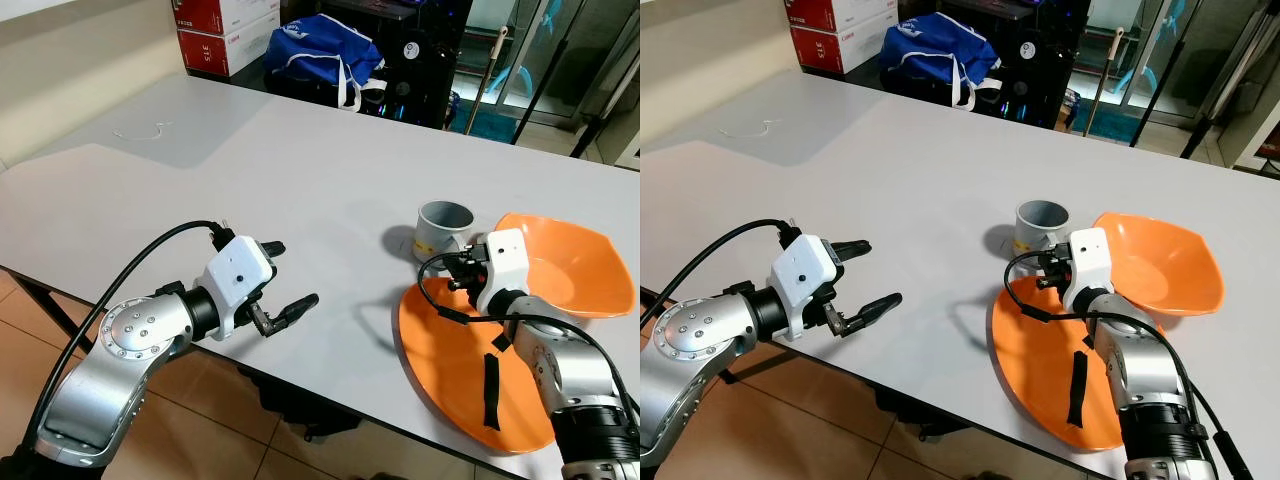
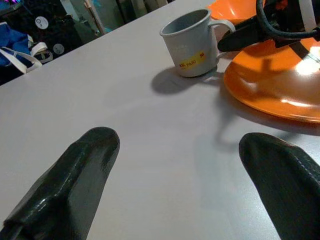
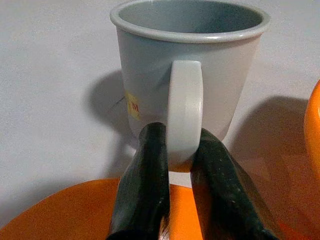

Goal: Setting the table

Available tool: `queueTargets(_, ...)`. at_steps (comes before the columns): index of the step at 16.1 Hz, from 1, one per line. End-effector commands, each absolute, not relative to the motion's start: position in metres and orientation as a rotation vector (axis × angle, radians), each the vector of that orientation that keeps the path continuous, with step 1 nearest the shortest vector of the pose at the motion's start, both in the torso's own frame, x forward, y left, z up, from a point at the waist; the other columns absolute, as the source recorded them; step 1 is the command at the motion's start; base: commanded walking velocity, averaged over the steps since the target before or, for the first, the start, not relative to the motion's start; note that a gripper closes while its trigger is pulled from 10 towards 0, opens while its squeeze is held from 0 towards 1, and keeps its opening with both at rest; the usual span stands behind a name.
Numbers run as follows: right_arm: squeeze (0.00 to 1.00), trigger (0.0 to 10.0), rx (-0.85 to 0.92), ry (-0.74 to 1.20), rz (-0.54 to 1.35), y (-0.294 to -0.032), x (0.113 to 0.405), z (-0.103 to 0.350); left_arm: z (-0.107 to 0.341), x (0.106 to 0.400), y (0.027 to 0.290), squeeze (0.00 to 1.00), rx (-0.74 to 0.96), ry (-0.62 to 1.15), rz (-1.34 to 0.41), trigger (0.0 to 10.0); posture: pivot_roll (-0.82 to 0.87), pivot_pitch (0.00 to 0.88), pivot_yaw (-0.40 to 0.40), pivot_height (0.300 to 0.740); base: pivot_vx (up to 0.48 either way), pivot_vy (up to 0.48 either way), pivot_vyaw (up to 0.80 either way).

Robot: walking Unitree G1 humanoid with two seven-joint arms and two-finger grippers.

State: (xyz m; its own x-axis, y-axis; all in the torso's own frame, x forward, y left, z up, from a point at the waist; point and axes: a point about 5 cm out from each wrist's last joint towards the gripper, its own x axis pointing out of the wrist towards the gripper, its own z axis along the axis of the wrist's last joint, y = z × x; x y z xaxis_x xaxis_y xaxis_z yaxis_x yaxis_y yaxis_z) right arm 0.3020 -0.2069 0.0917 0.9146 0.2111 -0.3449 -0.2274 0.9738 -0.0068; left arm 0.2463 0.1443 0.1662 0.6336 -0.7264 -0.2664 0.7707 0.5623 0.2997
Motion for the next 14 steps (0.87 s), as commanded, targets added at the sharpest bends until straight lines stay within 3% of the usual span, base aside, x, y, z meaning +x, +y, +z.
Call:
queueTargets(1,1.0,10.0,-0.037,0.376,0.203,-0.211,0.302,0.087,0.167,0.248,0.142,0.0,0.42,0.113,-0.898,10.0,-0.02,0.002,-0.02,0.74,0.0,0.0,0.0)
queueTargets(9,1.0,10.0,-0.003,0.291,0.217,-0.212,0.299,0.11,0.169,0.247,0.143,0.0,0.438,0.099,-0.857,10.0,-0.02,0.004,-0.025,0.74,0.0,0.0,0.0)
queueTargets(10,0.82,10.0,-0.004,0.282,0.224,-0.212,0.295,0.116,0.17,0.247,0.144,0.0,0.434,0.101,-0.847,10.0,-0.02,0.004,-0.029,0.74,0.0,0.0,0.0)
queueTargets(11,0.0,10.0,-0.028,0.279,0.231,-0.217,0.287,0.125,0.171,0.244,0.142,0.0,0.412,0.097,-0.853,10.0,-0.02,0.004,-0.029,0.74,0.0,0.0,0.0)
queueTargets(14,0.0,10.0,-0.098,0.245,0.201,-0.233,0.268,0.142,0.17,0.236,0.139,0.0,0.377,0.1,-0.868,10.0,-0.02,0.0,-0.031,0.74,0.0,0.281,0.0)
